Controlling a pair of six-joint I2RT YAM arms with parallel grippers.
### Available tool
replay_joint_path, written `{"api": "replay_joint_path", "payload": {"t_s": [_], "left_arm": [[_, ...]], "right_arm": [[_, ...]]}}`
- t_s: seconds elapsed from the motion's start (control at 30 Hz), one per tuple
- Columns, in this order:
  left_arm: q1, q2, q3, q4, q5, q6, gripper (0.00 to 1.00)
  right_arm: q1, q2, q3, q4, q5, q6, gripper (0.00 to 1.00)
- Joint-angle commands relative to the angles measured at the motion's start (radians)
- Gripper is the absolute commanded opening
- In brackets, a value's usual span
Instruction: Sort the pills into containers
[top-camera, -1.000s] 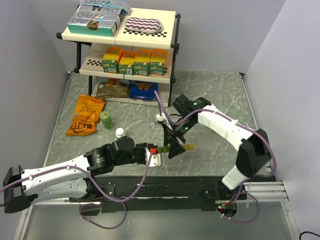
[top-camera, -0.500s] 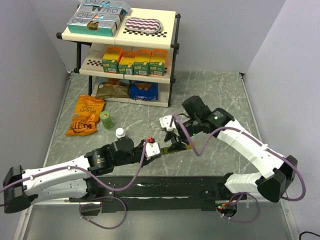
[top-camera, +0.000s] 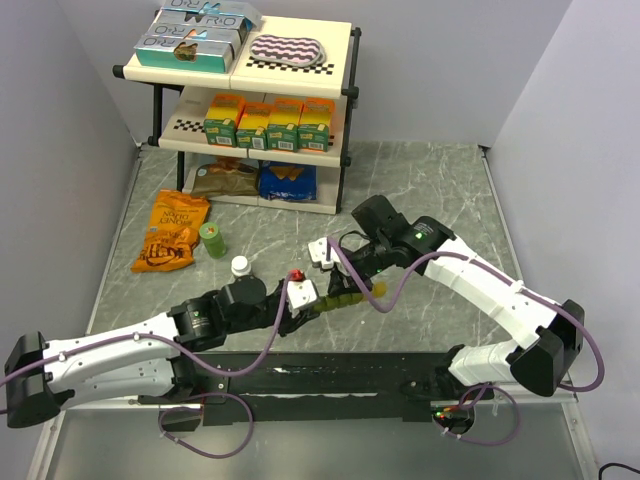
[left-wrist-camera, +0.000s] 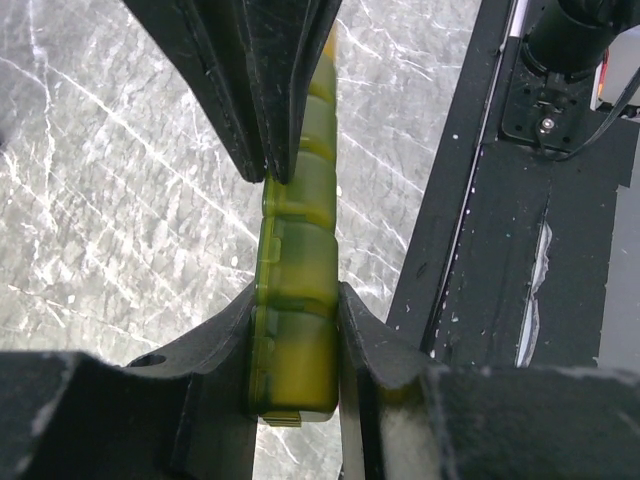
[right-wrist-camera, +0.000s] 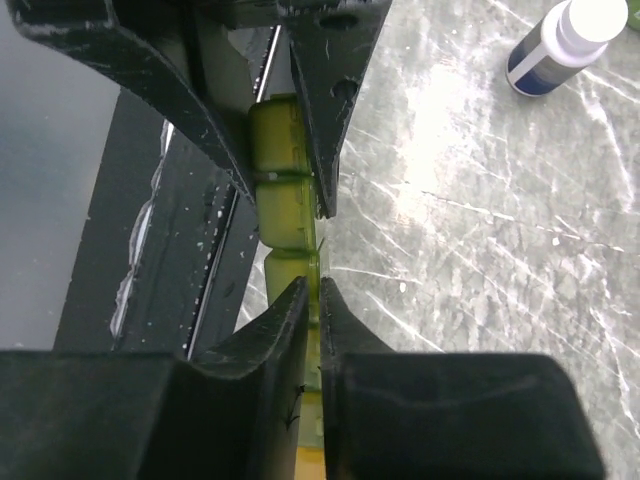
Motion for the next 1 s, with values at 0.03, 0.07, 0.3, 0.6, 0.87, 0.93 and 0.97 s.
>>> {"api": "replay_joint_path", "payload": {"t_s": [0.03,0.07,0.3,0.6,0.87,0.93,0.97], "left_arm": [[-0.004,-0.086,-0.029,0.156,0.068,0.011,0.01],[-0.006,-0.116,-0.041,0.177,0.087,0.011,0.01],[-0.004,-0.178,-0.085,0.251,0.096,-0.04,0.01],[-0.006,-0.218,-0.136,0.447,0.15,-0.167,0.01],[-0.004,-0.227,-0.136,0.506,0.209,-0.207,0.01],[-0.004,-0.236,-0.139,0.519,0.217,-0.215,0.01],[-0.006,-0.239,-0.142,0.526,0.222,-0.219,0.01]], "right_arm": [[0.032,-0.003,-0.034,0.054,0.089,-0.032,0.1],[0.035,-0.007,-0.043,0.066,0.099,-0.031,0.09],[0.064,-0.044,-0.089,0.164,0.119,-0.008,0.05],[0.154,-0.032,-0.155,0.351,0.283,0.107,0.02],[0.161,-0.009,-0.186,0.52,0.493,0.172,0.01],[0.161,-0.004,-0.192,0.533,0.502,0.173,0.01],[0.161,-0.001,-0.19,0.534,0.498,0.178,0.01]]}}
